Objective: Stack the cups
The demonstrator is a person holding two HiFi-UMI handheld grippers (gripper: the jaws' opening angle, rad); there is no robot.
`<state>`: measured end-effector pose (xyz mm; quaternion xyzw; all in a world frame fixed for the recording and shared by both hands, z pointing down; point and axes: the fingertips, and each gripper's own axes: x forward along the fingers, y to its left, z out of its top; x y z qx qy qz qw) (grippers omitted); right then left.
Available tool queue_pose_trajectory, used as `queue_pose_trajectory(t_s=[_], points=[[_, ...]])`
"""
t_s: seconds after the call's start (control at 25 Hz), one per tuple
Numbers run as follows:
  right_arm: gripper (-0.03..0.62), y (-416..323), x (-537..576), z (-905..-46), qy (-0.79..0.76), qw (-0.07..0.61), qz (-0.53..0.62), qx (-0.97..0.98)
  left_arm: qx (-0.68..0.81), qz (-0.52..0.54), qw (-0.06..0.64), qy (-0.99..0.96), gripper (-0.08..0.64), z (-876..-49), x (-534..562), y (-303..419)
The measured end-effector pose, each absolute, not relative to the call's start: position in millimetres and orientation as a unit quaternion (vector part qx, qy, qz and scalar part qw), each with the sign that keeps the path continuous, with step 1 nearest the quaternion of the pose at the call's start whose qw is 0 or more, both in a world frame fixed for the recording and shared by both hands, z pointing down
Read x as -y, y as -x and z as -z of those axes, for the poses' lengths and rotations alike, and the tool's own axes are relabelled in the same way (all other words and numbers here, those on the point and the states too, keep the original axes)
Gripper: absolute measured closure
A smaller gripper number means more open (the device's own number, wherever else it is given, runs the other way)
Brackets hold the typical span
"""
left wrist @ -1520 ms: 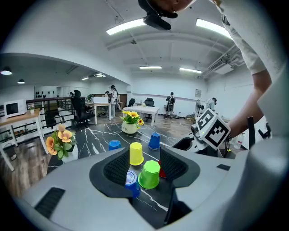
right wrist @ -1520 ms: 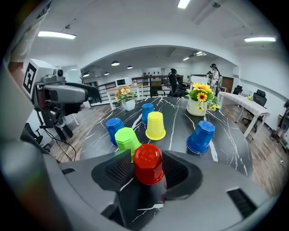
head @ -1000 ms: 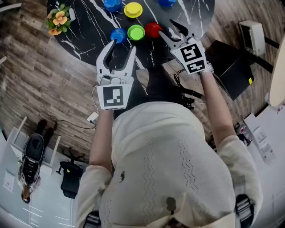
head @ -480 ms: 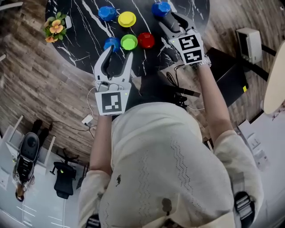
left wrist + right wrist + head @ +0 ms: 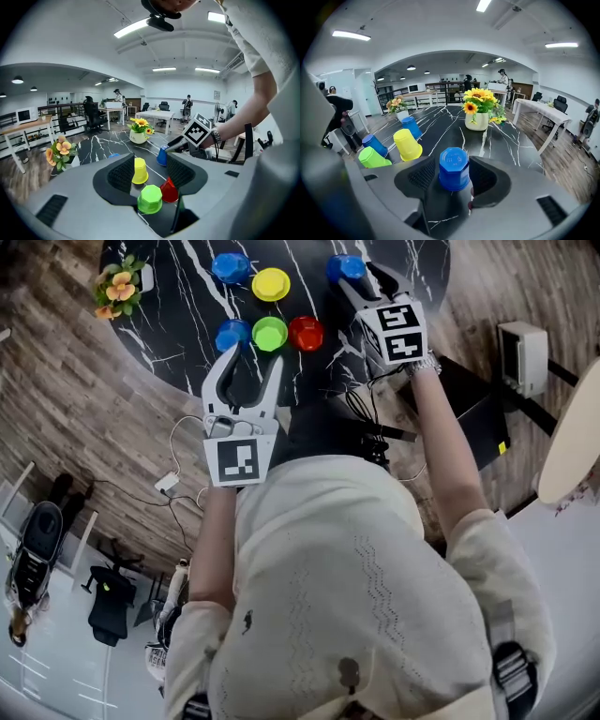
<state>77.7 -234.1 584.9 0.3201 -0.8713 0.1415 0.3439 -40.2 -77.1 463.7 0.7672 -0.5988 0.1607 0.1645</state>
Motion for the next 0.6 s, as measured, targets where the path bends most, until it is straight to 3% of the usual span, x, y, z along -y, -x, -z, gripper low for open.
queue_pose_trajectory(t_s=[0.6], points=[[0.374,-78,232,-582,-0.321,0.346,-0.132,0.872,0.619,-0.154,0.160,-0.753,0.335,-461,64,50]])
